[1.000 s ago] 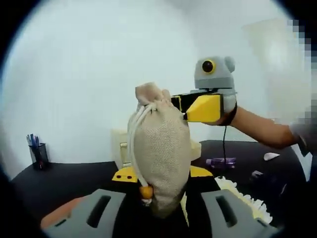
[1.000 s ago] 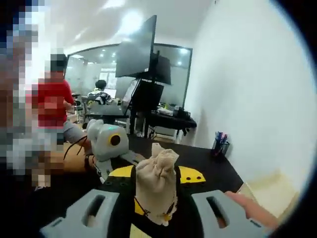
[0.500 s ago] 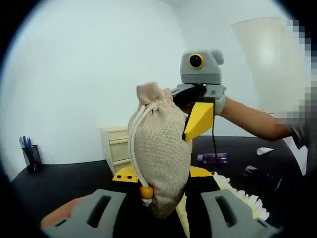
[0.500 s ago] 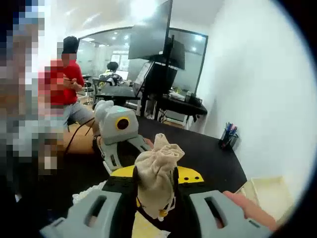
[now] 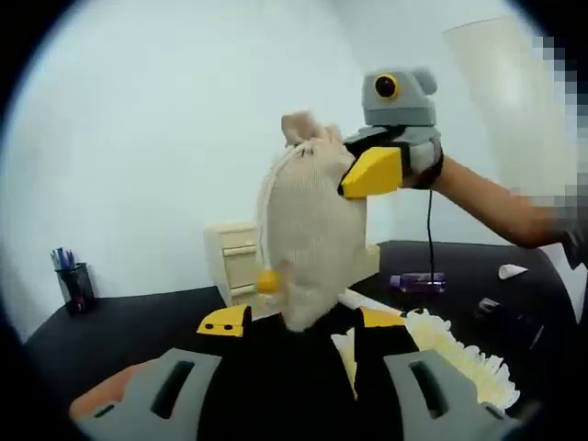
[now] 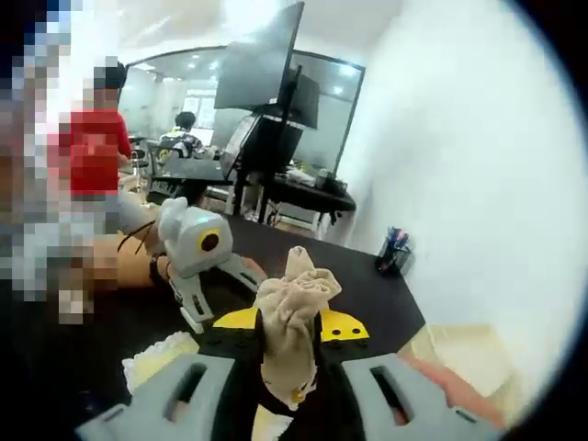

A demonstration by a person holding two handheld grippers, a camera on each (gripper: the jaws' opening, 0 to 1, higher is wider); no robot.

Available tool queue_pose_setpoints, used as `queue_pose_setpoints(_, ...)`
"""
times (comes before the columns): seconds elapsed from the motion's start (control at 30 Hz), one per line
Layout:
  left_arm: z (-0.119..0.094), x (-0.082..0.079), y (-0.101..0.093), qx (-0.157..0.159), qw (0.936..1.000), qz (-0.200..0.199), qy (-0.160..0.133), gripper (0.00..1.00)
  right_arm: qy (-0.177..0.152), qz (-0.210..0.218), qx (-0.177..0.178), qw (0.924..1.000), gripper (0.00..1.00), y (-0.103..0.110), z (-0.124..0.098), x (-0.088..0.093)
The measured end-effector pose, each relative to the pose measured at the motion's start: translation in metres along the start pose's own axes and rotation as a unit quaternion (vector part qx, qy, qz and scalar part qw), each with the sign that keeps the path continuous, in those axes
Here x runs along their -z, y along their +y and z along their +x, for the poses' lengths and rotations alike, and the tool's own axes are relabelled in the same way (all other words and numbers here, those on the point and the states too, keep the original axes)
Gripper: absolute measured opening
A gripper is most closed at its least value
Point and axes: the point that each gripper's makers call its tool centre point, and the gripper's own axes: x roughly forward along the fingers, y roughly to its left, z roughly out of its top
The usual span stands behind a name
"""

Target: Open the drawer, pick up the cosmetic bottles from the table one by one, place them into the drawer, release the gripper, close the drawer, and move the gripper away

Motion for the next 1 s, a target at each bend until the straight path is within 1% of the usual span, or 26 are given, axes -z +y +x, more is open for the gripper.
queue_pose_setpoints(0.07, 0.002, 0.002, -0.001, 0.001, 1.0000, 0.003, 0.003, 0.48, 0.005, -0.003, 0.014, 0.9999, 0.18, -0.009, -0.011, 0.000)
queue_pose_setpoints(0.1, 0.002, 0.003, -0.001, 0.001, 1.0000, 0.004, 0.005, 0.49, 0.003, -0.001, 0.022, 0.9997, 0.18, -0.016, -0.018, -0.001)
queue_pose_setpoints(0.2, 0.003, 0.004, -0.001, 0.000, 1.0000, 0.005, 0.008, 0.50, 0.002, 0.007, 0.048, 0.9988, 0.18, -0.027, -0.032, -0.001)
queue_pose_setpoints(0.5, 0.003, 0.007, 0.007, -0.015, 0.9998, 0.000, 0.012, 0.50, 0.013, 0.010, 0.091, 0.9957, 0.18, -0.046, -0.067, 0.008)
queue_pose_setpoints(0.67, 0.006, 0.013, 0.008, -0.019, 0.9996, 0.001, 0.022, 0.50, 0.017, 0.011, 0.113, 0.9934, 0.18, -0.056, -0.085, 0.013)
queue_pose_setpoints(0.77, 0.006, 0.017, 0.008, -0.022, 0.9993, 0.006, 0.030, 0.50, 0.018, 0.015, 0.134, 0.9907, 0.18, -0.069, -0.096, 0.018)
queue_pose_setpoints(0.87, 0.006, 0.017, 0.010, -0.025, 0.9992, 0.003, 0.030, 0.50, 0.017, 0.015, 0.165, 0.9860, 0.18, -0.087, -0.108, 0.025)
queue_pose_setpoints(1.0, 0.006, 0.019, 0.011, -0.030, 0.9991, -0.003, 0.031, 0.53, 0.029, 0.013, 0.189, 0.9815, 0.18, -0.106, -0.121, 0.038)
